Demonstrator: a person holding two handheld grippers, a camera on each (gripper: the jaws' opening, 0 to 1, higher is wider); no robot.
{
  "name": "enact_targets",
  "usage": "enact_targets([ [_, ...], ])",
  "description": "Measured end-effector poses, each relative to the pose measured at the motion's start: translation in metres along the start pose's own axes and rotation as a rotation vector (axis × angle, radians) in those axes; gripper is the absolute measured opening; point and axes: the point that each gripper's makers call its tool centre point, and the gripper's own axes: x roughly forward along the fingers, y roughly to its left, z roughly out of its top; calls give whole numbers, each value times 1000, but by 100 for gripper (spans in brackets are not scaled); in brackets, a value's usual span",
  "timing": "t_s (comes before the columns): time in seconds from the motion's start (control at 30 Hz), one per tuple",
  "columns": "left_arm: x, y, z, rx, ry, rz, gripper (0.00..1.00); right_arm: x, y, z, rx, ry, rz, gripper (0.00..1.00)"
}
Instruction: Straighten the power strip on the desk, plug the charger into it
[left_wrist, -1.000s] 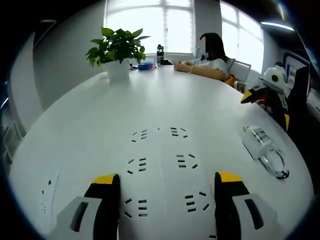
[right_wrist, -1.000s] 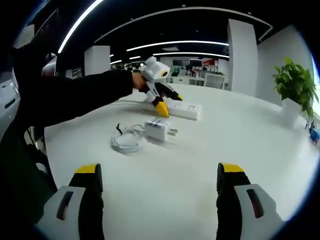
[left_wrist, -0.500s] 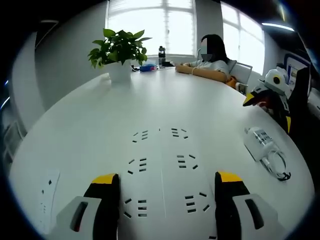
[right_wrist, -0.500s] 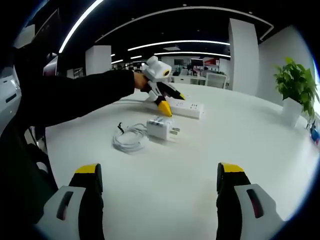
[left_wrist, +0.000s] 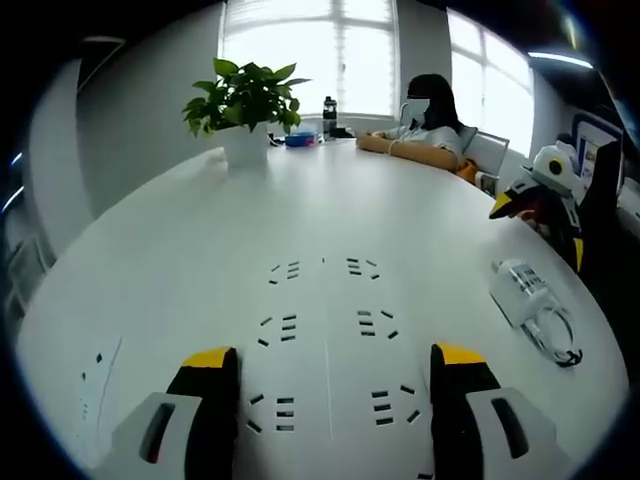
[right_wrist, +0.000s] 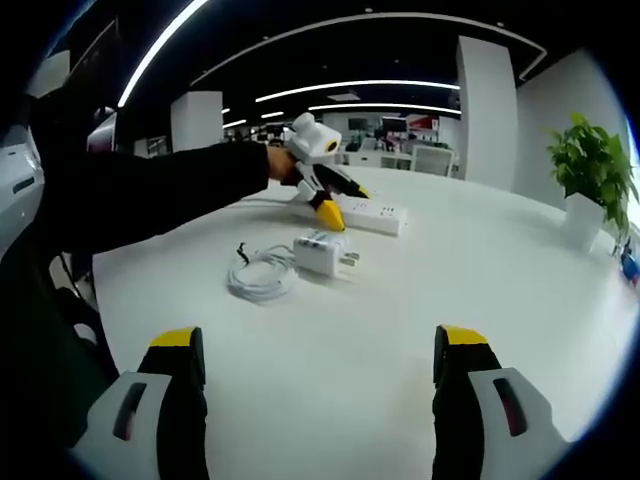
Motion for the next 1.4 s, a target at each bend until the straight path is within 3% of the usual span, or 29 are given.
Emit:
enact_targets([
  [0.17, -2, 1, -1, -11, -11, 3, 81, 0, 0, 0, 1, 0, 2, 94],
  [0.5, -8, 7, -6, -9, -37, 38, 94, 2, 1, -1, 3, 2, 3, 94],
  [0.57, -10, 6, -4, -17, -62, 36, 96, 2, 1, 0, 4, 0, 3, 94],
  [0.63, -12, 6, 5, -40, -122, 29, 99, 2, 2, 0, 4, -1, 3, 94],
  [0.83, -17, 15, 7, -22, -111, 65, 99, 1, 3, 1, 0, 1, 3, 94],
  [1.03, -25, 19, 9, -67, -123, 92, 99, -1, 3, 1, 1, -1, 1, 94],
  [1.4, -36, 10, 4, -80, -163, 122, 99, -1, 4, 0, -3, -3, 3, 94],
])
